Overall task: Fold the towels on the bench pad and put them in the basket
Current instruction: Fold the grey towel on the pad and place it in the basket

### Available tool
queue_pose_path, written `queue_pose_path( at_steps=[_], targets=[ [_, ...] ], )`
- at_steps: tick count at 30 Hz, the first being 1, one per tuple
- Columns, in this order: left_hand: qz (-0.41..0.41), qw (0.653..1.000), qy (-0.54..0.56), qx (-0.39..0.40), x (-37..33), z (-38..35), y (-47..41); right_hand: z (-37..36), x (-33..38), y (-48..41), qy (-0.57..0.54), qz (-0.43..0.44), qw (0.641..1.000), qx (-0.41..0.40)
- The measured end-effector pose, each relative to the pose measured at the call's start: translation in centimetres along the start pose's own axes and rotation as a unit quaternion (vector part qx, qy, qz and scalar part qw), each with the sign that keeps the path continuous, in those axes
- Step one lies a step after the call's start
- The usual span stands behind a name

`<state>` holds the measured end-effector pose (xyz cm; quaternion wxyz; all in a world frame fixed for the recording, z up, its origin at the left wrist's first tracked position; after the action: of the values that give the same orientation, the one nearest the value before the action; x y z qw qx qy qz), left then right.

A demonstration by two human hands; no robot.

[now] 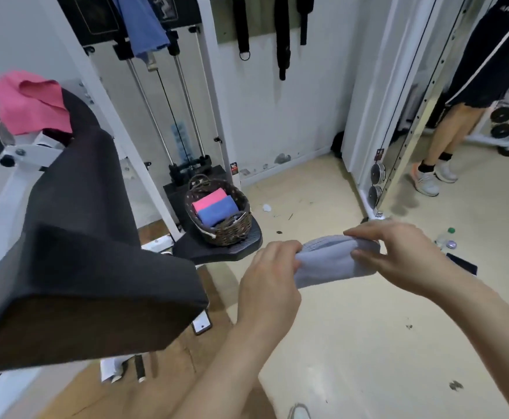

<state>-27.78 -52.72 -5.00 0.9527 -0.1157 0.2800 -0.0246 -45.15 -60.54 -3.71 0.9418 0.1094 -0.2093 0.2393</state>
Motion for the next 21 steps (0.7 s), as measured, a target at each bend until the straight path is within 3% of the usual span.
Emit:
queue_pose_path(
  at_steps=[6, 13, 18, 21],
  targets=[
    [0.099, 0.984, 0.094, -0.113, 5.5, 0.5, -8.5, 3.1, 0.4, -11.4, 0.009, 0.060, 0.998, -0.013],
    [0.221, 0.948, 0.091, -0.212, 12.4, 0.4, -14.0, 0.6, 1.1, -25.3, 0.023, 0.184, 0.982, 0.032],
    [0.289, 0.944, 0.022, -0.155, 16.5, -1.7, -18.3, -2.5, 0.9, -33.1, -0.008, 0.256, 0.964, 0.074],
    [0.353, 0.933, -0.020, -0.058, 19.7, -2.5, -20.3, -4.3, 1.2, -37.1, -0.029, 0.273, 0.954, 0.120]
  ],
)
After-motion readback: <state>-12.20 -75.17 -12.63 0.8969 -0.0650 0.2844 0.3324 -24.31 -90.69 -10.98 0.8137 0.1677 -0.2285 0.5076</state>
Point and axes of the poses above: each hand's wrist, its own y-axis away from the middle knuckle, its own z-axis out of the back of the hand, x = y × z, the point moved 9 cm from there along -y, towards the middle knuckle, and after that the axes turned 10 degrees about x, right-handed, at the moved point
